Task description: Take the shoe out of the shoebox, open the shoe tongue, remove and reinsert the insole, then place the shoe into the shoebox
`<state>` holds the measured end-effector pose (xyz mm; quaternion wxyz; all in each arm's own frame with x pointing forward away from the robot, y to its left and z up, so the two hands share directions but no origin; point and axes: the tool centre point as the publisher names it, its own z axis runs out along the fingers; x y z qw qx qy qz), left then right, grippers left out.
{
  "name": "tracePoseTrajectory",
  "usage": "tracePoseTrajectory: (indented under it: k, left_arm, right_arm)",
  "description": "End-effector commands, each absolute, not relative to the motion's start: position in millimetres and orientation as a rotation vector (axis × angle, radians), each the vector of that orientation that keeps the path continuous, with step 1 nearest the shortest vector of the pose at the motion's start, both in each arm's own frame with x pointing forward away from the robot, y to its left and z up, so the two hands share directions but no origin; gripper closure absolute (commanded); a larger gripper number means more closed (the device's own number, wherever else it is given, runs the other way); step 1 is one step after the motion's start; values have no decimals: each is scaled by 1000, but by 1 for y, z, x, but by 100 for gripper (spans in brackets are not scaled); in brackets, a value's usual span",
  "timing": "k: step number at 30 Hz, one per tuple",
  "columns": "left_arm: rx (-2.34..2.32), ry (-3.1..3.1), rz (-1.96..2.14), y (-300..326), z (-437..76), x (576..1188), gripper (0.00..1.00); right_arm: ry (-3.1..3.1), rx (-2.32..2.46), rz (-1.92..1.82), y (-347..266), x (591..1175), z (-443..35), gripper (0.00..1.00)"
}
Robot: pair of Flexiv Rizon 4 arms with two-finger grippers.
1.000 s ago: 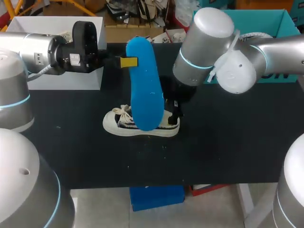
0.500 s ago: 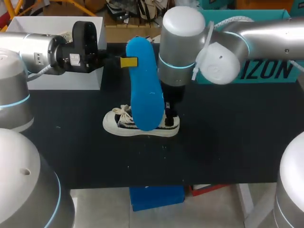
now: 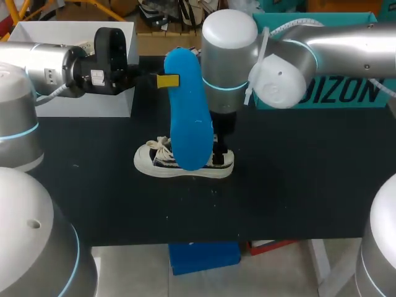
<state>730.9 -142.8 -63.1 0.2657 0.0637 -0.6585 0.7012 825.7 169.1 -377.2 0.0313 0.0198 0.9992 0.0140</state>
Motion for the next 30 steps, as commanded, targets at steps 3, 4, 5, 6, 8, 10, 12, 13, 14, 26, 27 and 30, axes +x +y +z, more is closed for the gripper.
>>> tracePoseTrajectory:
  k: [3,4,5,6,8,10,12,13,14,26,27,30]
  left_arm:
    - [173,-1779,1896,-144,-64,731,100]
    - [173,-1779,1896,-144,-64,731,100]
    - [173,-1779,1896,-144,-64,731,100]
    - [173,-1779,1896,-144,-64,731,100]
    - [173,-1779,1896,-144,-64,731,100]
    - [173,-1779,1896,-144,-64,731,100]
    - [173,-1779,1896,-144,-64,731,100]
    - [173,-1779,1896,-144,-64,731,100]
    - [173,-1779,1896,-144,-64,731,100]
    - [173,-1779,1896,-144,-64,731,100]
    - [173,-1779,1896,-144,-64,731,100]
    - [173,-1779,1896,-144,-64,731,100]
  right_arm:
    - [3064,25,195,165,823,-375,0]
    - [3064,23,198,164,823,-375,0]
    - [3059,17,235,164,823,-375,0]
    - [3051,10,280,164,822,-374,0]
    - [3053,-6,315,165,822,-374,0]
    - [3046,-24,385,165,821,-375,0]
    - [3039,-30,450,166,820,-375,0]
    - [3033,-32,484,166,820,-376,0]
    - [3032,-30,502,166,819,-376,0]
    - [2980,42,839,162,818,-385,0]
    - [2969,43,869,162,818,-386,0]
    - [2943,48,928,163,818,-388,0]
